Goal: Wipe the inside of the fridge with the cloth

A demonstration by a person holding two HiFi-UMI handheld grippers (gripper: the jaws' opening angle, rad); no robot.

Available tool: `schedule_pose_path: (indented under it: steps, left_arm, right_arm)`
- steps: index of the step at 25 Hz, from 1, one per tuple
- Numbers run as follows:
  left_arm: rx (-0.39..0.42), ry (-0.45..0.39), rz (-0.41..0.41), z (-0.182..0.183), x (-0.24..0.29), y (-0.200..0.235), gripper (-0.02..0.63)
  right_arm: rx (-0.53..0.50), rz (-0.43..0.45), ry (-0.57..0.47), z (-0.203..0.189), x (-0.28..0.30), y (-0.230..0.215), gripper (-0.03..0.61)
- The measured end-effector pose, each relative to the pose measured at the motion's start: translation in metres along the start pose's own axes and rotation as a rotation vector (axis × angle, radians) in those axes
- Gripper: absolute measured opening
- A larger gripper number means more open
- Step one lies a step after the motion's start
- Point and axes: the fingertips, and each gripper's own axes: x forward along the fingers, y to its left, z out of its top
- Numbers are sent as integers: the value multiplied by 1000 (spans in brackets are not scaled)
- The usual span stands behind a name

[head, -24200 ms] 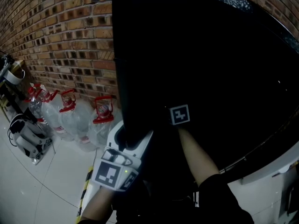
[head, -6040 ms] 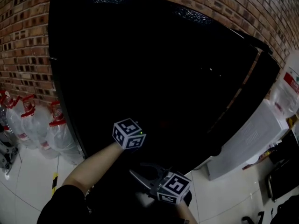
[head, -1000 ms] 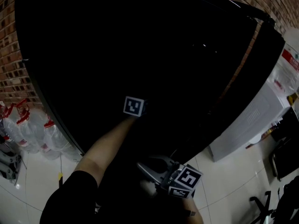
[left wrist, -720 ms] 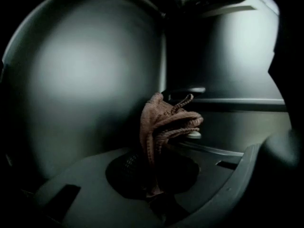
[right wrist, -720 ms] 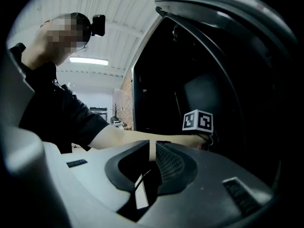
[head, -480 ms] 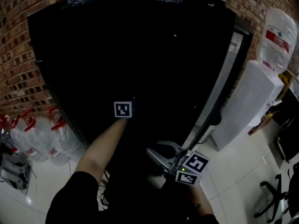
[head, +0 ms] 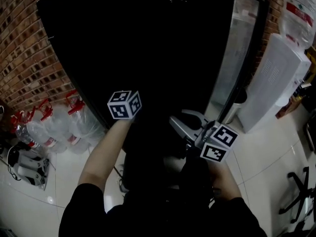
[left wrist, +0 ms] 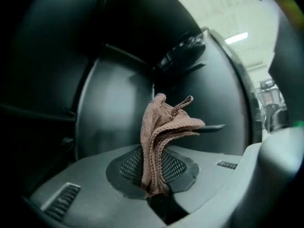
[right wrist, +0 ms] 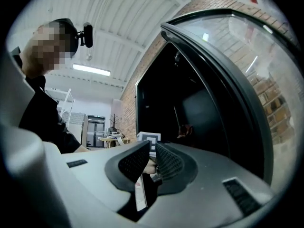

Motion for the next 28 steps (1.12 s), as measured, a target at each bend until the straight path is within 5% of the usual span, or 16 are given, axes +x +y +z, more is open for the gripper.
schedule_pose_path:
  steps: [10,17,28]
  left_arm:
    - [-5,-103,-140,12,-144,-19,57]
    - [-22,-157,-70,-9,-222,-5,57]
    - [-148,-176,60,-33,-229,15,57]
  right_arm:
    - [-116,-84,-37,-9,-42,-9,44]
    - [-150,-226,-68,-29,-69,-21,5]
    - [-177,-387,-61,-48,-72,-55,3]
